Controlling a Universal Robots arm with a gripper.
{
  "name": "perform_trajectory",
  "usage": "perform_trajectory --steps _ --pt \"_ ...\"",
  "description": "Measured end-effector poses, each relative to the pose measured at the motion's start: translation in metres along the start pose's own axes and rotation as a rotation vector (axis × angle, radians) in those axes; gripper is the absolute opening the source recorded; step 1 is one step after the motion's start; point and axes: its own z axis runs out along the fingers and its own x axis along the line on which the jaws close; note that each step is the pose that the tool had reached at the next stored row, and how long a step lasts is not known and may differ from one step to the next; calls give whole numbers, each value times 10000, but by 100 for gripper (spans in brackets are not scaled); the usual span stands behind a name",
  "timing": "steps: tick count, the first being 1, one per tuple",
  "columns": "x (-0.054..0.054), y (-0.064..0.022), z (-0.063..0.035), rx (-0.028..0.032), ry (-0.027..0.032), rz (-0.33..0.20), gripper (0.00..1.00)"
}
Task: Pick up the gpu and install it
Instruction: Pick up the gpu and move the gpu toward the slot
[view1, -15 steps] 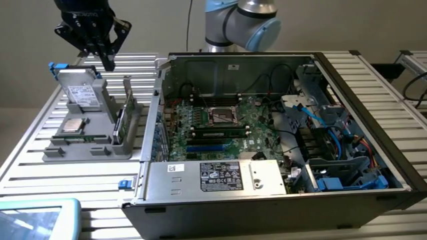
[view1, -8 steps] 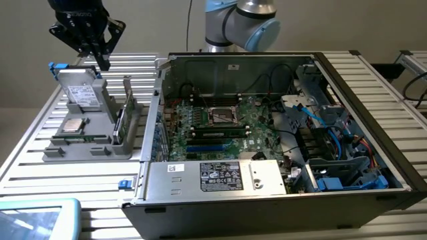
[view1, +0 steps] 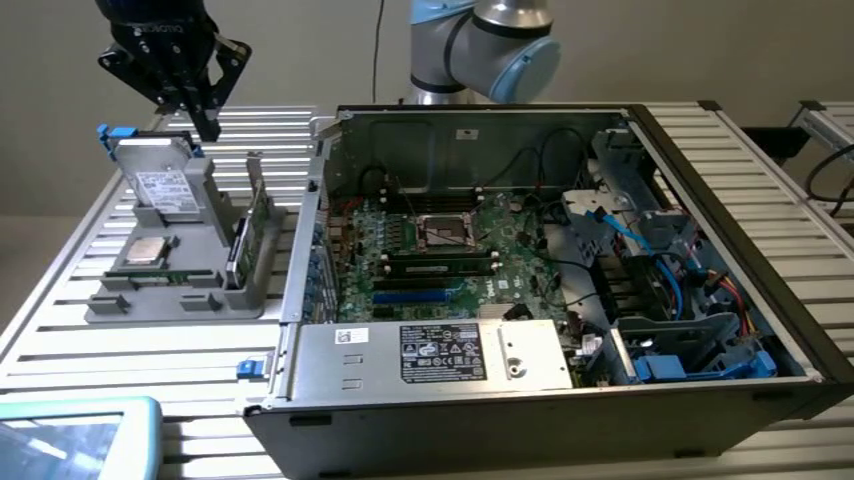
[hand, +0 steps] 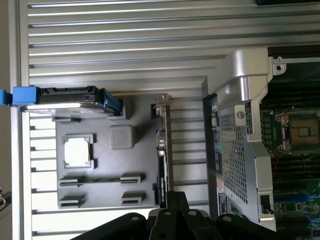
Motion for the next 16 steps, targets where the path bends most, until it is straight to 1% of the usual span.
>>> perform_trajectory --steps 12,14,16 --pt "0 0 3 1 1 0 11" --pt "0 0 5 0 1 0 12" --pt "0 0 6 1 1 0 24"
